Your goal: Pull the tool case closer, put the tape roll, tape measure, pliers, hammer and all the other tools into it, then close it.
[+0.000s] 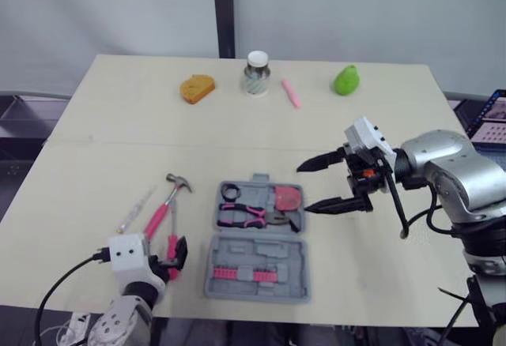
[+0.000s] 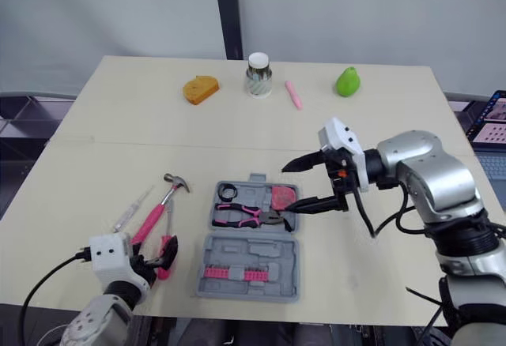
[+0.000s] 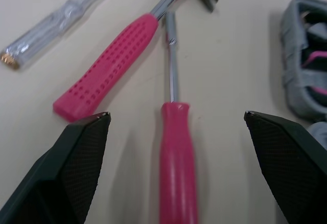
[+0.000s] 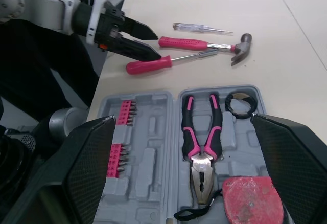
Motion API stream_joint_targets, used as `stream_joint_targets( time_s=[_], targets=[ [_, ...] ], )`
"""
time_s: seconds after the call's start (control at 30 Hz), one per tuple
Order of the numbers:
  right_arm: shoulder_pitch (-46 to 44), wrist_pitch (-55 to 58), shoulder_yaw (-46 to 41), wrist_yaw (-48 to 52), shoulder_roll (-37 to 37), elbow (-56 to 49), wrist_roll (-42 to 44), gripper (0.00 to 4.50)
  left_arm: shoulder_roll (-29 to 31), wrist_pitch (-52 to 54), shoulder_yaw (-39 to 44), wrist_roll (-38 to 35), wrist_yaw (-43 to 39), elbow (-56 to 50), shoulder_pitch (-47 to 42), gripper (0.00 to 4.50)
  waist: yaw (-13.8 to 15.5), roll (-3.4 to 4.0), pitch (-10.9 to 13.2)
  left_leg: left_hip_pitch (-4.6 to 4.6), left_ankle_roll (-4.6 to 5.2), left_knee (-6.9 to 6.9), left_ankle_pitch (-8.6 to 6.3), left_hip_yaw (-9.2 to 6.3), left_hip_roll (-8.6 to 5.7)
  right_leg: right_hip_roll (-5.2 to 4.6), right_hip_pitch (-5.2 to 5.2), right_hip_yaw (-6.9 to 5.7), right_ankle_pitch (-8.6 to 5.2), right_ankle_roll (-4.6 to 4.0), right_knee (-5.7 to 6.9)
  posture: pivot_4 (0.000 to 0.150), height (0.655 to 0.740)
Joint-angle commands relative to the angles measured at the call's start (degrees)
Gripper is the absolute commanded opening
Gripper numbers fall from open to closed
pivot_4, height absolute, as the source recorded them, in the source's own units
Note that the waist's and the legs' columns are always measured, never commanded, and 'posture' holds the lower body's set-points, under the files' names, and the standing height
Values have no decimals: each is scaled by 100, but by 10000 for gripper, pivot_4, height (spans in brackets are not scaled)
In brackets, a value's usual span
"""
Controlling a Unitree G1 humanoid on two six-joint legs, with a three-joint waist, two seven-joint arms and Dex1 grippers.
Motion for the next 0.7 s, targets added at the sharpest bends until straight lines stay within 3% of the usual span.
stream_joint_targets(
  time_s=[0.03,0.2,0.37,0.53,0.7],
  targets=[
    [-125,-98,-91,155,-94,-131,22,44782,-49,-59,-72,162,89,151,-160,45000,7,0,0,-1,0,1,0,1,0,0,-1,0,0,0,0,1500,7400],
    [-121,-127,-138,138,-86,-107,16,44782,-10,-244,-243,309,17,260,-260,45000,-1,0,0,-37,-1,22,-5,4,5,1,-37,2,3,-4,11,1500,7400],
    [-31,-123,-271,152,-147,-64,90,44782,483,-673,-263,390,-485,-426,122,45000,-13,0,0,-80,-2,45,-6,8,17,12,-78,1,8,-10,20,1500,7400],
    [-36,-202,-288,68,-57,3,93,44782,1418,-558,821,-245,-1418,-308,-143,45000,4,1,0,-78,-3,50,-7,8,23,15,-81,1,8,-14,19,1500,7400],
    [309,-234,-427,-204,24,-215,122,44782,2852,-574,1793,-871,-2905,989,-639,45000,2,2,0,-80,-4,51,-9,9,22,16,-83,0,8,-15,31,1500,7400]
  ],
)
